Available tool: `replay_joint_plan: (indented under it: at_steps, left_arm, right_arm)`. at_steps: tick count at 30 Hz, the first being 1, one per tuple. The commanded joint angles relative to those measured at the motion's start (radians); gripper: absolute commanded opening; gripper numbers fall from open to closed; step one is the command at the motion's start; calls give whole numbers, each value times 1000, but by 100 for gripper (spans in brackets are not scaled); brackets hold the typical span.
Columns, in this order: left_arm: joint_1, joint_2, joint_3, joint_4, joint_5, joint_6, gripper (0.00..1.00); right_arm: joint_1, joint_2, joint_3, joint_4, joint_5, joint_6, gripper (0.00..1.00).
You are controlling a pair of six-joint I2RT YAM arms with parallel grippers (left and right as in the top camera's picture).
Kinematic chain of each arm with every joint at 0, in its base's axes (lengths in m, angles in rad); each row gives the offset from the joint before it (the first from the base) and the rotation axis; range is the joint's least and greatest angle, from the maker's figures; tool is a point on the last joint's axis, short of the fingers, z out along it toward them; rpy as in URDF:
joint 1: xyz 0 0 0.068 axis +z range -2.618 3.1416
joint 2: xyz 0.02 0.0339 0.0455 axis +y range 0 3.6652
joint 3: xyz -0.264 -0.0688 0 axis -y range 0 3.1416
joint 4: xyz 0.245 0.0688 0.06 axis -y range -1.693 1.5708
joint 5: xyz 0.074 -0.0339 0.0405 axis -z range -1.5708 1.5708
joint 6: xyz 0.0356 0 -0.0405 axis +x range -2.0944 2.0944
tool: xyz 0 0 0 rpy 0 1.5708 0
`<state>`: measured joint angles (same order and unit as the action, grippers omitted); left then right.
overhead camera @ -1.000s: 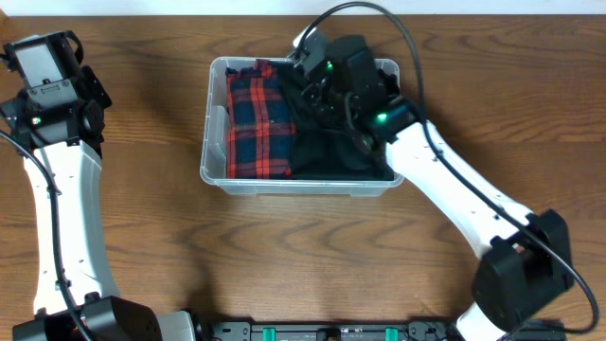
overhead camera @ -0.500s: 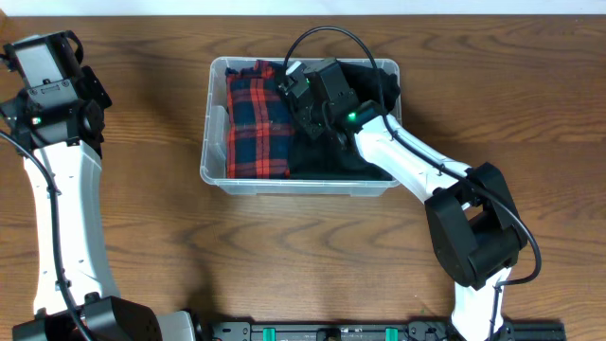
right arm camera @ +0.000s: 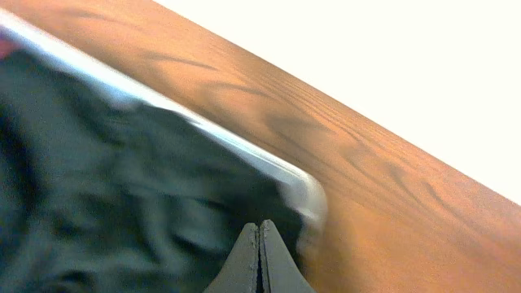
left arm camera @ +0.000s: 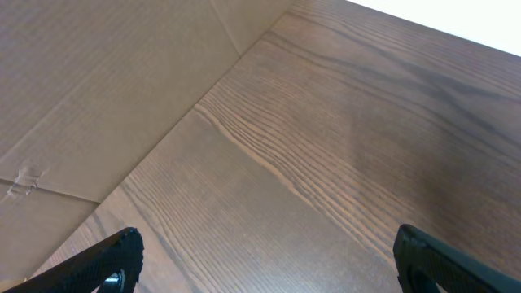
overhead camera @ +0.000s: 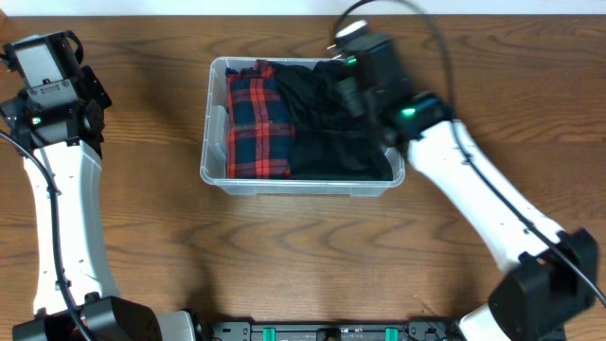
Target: Pack container
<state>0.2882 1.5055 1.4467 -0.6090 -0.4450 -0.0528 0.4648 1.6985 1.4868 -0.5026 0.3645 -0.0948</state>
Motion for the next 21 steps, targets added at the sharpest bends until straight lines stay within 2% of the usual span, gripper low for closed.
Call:
replay_joint_plan:
  at_steps: [1, 7, 21]
  left_arm:
    - [4, 4, -5, -1, -9, -13, 98]
    - [4, 4, -5, -1, -9, -13, 98]
    - [4, 4, -5, -1, -9, -13, 98]
  right_arm:
    - [-63, 17, 0, -42, 50, 122, 1]
    - [-132, 63, -2, -53, -161, 136, 1]
    - [-129, 186, -2, -95, -164, 180, 1]
